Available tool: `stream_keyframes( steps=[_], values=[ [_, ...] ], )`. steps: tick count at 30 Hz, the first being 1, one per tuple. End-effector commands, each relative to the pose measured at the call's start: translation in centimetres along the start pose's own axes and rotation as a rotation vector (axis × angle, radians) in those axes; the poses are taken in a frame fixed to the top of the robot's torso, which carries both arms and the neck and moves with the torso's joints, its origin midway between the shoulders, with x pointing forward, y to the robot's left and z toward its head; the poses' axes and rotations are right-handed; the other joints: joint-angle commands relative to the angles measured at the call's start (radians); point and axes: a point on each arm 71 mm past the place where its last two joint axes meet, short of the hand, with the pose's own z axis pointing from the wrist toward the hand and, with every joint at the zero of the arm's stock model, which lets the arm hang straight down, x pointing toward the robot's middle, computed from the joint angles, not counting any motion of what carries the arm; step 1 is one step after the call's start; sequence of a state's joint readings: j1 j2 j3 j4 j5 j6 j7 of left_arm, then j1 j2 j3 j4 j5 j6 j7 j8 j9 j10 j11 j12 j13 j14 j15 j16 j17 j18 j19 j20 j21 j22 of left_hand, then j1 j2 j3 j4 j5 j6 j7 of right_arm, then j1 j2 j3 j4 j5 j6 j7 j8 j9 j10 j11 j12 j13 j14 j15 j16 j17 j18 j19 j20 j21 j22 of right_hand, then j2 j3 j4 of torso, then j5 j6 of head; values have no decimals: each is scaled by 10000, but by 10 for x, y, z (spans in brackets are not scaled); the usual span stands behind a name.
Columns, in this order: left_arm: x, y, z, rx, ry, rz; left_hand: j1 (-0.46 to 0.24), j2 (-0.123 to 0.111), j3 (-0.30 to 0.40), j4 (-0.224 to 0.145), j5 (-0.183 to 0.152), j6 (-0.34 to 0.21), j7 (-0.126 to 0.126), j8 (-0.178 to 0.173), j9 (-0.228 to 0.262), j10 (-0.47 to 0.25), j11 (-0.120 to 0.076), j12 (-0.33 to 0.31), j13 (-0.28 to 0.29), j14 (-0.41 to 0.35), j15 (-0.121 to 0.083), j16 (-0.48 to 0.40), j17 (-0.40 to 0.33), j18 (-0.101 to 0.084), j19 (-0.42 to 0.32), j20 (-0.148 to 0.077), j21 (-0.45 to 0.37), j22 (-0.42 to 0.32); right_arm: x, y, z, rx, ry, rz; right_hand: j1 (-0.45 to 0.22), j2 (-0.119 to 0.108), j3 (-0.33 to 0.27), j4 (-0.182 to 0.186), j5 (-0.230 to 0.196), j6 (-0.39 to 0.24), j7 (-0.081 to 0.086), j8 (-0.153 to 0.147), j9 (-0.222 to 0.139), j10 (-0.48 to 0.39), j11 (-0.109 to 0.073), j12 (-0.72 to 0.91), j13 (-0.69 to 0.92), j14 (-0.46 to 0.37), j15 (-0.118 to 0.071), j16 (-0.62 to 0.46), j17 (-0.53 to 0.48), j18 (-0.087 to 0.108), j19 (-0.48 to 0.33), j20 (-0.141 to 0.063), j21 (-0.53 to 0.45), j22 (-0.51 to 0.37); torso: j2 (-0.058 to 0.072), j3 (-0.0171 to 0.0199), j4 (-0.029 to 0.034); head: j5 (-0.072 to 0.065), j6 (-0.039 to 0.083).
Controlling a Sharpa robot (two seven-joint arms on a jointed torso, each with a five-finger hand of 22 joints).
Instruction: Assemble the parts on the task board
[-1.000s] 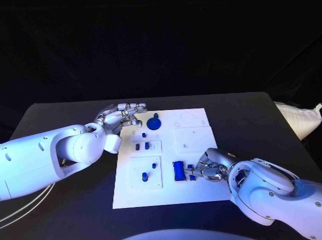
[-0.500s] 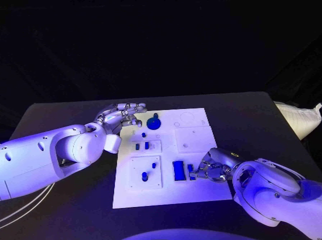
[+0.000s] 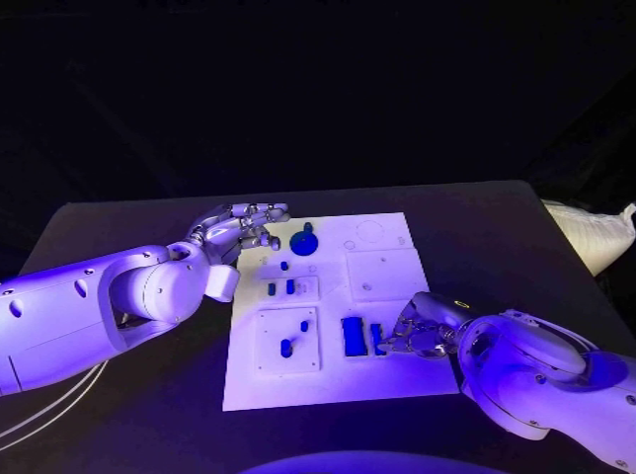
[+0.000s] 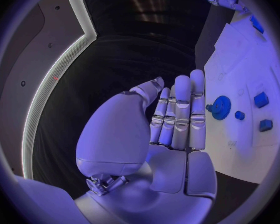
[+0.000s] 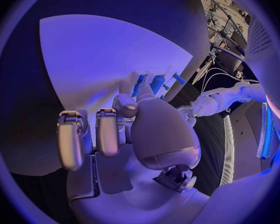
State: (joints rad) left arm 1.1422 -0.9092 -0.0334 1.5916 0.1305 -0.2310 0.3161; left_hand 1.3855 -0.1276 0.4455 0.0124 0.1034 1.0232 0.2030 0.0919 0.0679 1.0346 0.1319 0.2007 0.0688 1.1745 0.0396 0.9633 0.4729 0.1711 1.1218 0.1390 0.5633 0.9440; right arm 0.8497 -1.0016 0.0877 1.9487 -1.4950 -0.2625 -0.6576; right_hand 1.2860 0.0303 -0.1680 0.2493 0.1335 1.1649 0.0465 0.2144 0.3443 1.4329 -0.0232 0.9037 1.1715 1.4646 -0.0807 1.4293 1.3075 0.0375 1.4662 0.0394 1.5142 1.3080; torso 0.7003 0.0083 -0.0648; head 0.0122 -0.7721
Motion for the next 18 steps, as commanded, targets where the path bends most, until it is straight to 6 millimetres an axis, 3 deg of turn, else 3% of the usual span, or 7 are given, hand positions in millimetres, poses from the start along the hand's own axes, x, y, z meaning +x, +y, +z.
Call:
stream_keyframes(
  steps=[1, 4, 12, 18],
  values=[
    [3, 0, 0, 62, 205, -30, -48, 90, -55, 8, 64, -79, -23, 50, -1, -55, -14, 22, -14, -62, 7, 60, -9, 117, 58, 5, -42, -13, 5, 0, 3, -138, 208, -220, 96, -22, -3, -50, -54, -42, 55, -34, -40, 13, 4, -3, 8, 643, -32, 10, 291, -166, 495, -85, 41, 1962, 4, 9, 3, 23, -12],
    [2, 0, 0, 60, 198, -27, -48, 90, -55, 8, 64, -79, -23, 50, -1, -55, -14, 22, -14, -62, 7, 60, -9, 117, 58, 5, -42, -13, 6, 2, 4, -258, 123, -101, 98, -12, -5, -45, -56, -42, 57, -34, -39, 10, 5, -18, 0, 641, -31, 4, 281, -165, 492, -85, 39, 1959, 5, 15, 18, 41, -24],
    [1, 0, 0, 60, 165, -18, -48, 90, -55, 8, 64, -79, -23, 50, -1, -55, -14, 22, -14, -62, 7, 60, -9, 117, 58, 5, -42, -13, -3, 4, -2, -837, -437, 1336, -29, -37, -267, 204, 238, -209, 125, -142, -40, -143, 62, -488, -242, 600, 9, -130, 82, -122, 376, -57, -75, 1822, -24, -1, -16, 70, -2],
    [-2, 1, 2, 69, 88, -1, -67, 83, -73, 7, 59, -84, -22, 54, -2, -61, -13, 41, -15, -67, 9, 64, -24, 116, 58, 6, -49, -20, -25, 0, 0, -1423, -723, 3774, 269, -20, -391, 217, 607, -786, 358, -495, -139, -768, 257, -2102, -1148, 408, 158, -698, -726, 40, -79, 56, -527, 1283, -80, -23, -32, 26, 111]
  ],
)
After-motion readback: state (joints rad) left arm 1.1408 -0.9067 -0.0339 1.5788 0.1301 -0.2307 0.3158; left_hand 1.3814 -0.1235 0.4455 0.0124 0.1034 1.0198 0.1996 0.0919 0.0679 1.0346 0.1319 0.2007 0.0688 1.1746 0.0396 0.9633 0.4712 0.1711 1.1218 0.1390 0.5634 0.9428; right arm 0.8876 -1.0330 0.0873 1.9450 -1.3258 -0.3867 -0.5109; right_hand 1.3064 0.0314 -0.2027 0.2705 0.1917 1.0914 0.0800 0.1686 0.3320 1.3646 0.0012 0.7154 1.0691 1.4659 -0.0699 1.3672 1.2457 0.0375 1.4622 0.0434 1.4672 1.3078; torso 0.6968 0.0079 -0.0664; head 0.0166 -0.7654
